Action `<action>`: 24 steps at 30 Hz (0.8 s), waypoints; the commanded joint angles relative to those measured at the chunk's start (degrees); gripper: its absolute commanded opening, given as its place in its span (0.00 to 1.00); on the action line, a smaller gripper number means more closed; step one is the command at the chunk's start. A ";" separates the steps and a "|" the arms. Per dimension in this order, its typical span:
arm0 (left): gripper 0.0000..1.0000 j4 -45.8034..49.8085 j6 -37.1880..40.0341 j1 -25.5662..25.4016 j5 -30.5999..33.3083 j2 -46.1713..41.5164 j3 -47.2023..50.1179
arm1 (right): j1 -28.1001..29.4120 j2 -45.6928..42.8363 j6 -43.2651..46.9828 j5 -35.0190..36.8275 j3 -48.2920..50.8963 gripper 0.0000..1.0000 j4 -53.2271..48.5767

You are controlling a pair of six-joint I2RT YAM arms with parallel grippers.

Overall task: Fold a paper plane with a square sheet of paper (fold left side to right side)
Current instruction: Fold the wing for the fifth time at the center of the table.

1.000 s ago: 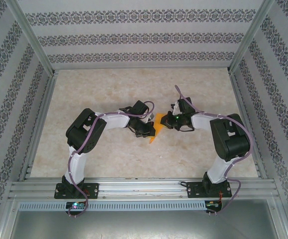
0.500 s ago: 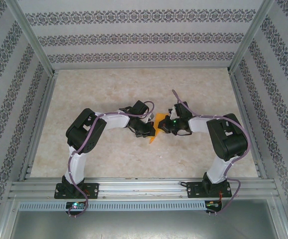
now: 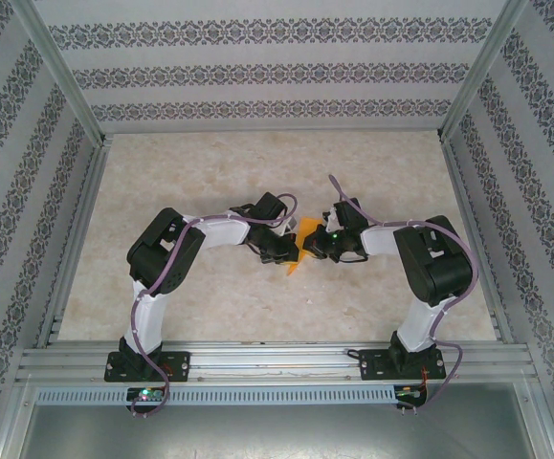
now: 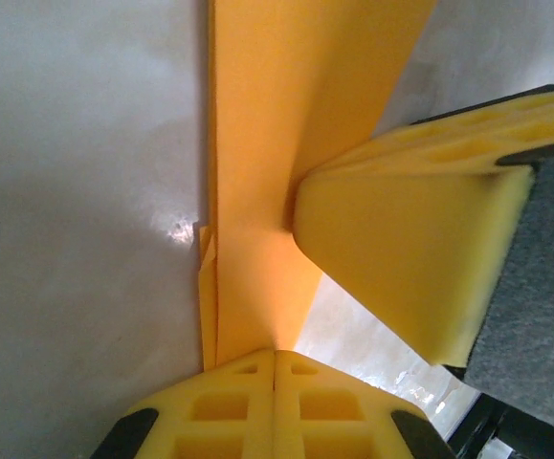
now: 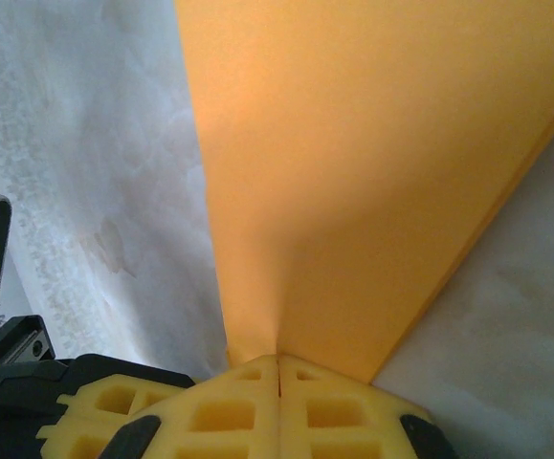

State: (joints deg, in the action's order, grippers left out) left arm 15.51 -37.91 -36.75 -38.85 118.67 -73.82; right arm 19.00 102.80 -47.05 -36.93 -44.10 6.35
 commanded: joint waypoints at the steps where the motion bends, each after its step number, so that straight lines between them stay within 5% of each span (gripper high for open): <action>1: 0.00 8.75 -0.13 -0.69 4.42 2.36 -0.59 | 0.34 2.73 2.65 3.13 2.38 0.00 -4.01; 10: 0.05 10.67 -0.24 -0.52 1.38 -3.68 -5.35 | -0.10 3.79 5.80 4.94 2.61 0.00 -6.79; 24: 0.03 5.49 -3.47 -1.38 -6.74 -5.00 -0.01 | -0.24 4.47 7.23 5.90 2.17 0.00 -8.59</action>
State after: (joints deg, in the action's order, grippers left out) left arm 22.74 -40.05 -36.95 -43.13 113.14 -74.59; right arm 18.87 103.18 -41.95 -37.47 -44.14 6.07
